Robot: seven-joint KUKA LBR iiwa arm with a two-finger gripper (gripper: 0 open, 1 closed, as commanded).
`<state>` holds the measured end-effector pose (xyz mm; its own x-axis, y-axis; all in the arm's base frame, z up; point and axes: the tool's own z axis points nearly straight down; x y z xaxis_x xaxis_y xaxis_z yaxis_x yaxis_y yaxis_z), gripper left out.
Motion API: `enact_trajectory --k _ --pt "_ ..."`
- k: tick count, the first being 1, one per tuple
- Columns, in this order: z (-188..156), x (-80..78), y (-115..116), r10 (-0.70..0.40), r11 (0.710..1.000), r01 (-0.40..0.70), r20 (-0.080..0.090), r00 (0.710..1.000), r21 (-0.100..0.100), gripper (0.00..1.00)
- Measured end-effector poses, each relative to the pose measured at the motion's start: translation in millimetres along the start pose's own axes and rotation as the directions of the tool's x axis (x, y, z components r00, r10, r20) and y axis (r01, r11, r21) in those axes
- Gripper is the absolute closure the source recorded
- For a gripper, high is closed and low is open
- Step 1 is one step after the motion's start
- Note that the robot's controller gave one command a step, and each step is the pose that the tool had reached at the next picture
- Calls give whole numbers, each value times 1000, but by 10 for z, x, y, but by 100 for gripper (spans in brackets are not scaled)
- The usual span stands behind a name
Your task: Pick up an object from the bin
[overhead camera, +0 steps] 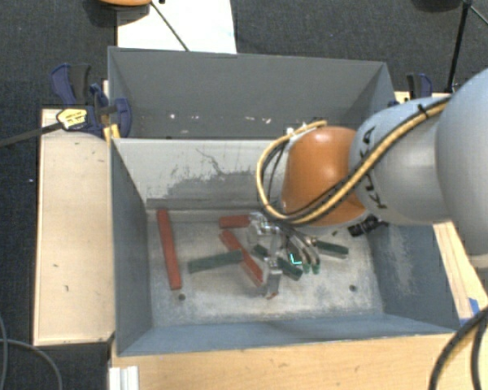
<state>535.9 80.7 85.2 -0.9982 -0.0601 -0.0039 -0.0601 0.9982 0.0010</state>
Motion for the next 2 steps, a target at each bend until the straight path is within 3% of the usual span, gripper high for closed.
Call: enact_trajectory --k 1,2 --pt "143 -152 -21 101 995 -101 -1 995 0 100" --pt "143 -152 -21 102 995 -102 -1 995 0 100"
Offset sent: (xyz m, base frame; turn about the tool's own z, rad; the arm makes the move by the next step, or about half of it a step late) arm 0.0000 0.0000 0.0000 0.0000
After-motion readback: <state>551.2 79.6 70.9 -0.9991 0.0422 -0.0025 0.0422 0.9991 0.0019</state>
